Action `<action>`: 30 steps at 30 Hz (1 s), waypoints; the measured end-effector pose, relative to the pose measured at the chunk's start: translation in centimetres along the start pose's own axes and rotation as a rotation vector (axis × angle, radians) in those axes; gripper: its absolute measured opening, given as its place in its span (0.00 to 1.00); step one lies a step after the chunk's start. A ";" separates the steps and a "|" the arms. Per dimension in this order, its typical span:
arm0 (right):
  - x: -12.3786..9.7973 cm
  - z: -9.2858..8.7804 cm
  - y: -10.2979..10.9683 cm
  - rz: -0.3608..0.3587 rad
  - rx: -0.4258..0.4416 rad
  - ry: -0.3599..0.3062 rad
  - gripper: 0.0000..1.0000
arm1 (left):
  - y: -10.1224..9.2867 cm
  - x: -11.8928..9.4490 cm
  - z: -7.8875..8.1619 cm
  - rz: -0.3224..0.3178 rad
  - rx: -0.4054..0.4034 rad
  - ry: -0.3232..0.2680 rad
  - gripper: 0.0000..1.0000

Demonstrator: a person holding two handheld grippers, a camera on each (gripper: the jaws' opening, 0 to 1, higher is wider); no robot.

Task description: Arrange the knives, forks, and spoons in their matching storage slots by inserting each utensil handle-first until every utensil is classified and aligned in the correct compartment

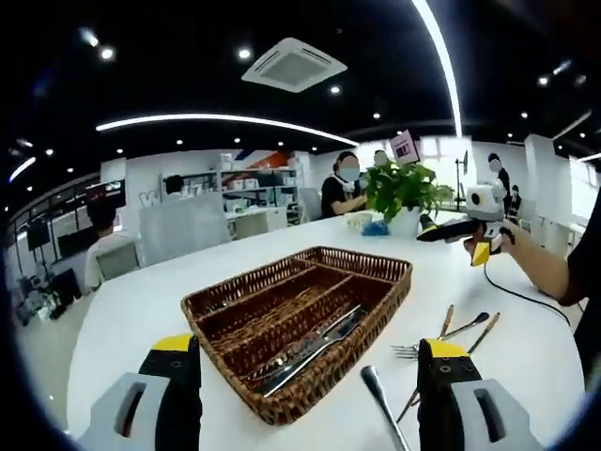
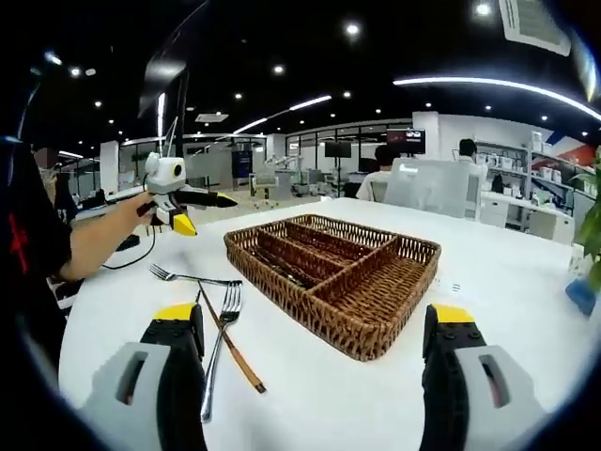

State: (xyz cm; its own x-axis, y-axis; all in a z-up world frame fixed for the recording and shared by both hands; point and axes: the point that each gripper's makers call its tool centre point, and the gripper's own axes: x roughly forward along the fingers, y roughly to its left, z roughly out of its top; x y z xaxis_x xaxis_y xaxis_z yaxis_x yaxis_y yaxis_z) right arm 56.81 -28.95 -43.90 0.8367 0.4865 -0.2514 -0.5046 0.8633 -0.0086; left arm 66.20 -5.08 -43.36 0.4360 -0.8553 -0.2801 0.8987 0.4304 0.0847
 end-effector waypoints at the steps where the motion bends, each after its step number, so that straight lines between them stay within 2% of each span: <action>1: 0.1 0.1 0.3 0.008 0.008 -0.008 1.00 | -0.2 -0.3 -0.6 0.010 0.011 0.030 1.00; 3: 0.3 0.2 0.8 0.023 0.020 -0.016 1.00 | -0.6 -1.0 -1.6 0.017 0.026 0.078 1.00; 6: 0.4 0.0 1.3 0.023 0.020 -0.012 1.00 | -0.6 -2.1 -1.6 0.025 0.013 0.053 1.00; 10: 0.3 -0.4 1.7 0.020 0.008 0.002 1.00 | -0.3 -3.3 -2.8 0.029 0.000 0.080 1.00; 14: 0.0 -0.2 1.7 0.015 -0.014 0.005 1.00 | -1.3 -4.1 -3.0 0.015 -0.005 0.076 1.00; 17: -0.3 0.3 1.8 0.014 -0.017 -0.011 1.00 | -1.7 -4.1 -2.8 0.012 0.039 0.079 1.00; 22: -0.3 0.1 2.4 0.015 -0.043 0.004 1.00 | -1.8 -3.6 -2.8 0.008 0.014 0.026 1.00; 24: -0.2 0.0 2.6 0.015 -0.048 0.010 1.00 | -2.4 -3.5 -3.2 -0.016 0.006 0.036 1.00; 26: -0.2 -0.6 2.4 -0.003 -0.080 0.045 1.00 | -2.1 -3.3 -3.6 -0.008 0.022 0.046 1.00; 30: -0.2 -0.2 2.9 0.009 -0.062 0.026 1.00 | -1.9 -3.5 -3.6 0.002 0.003 0.030 1.00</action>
State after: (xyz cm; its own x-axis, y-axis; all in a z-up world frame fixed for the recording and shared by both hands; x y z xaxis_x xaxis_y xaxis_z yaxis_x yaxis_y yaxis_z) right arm 55.19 -26.59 -44.06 0.8269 0.4896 -0.2766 -0.5246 0.8488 -0.0657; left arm 62.76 -1.85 -46.01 0.4363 -0.8455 -0.3080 0.8979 0.4314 0.0877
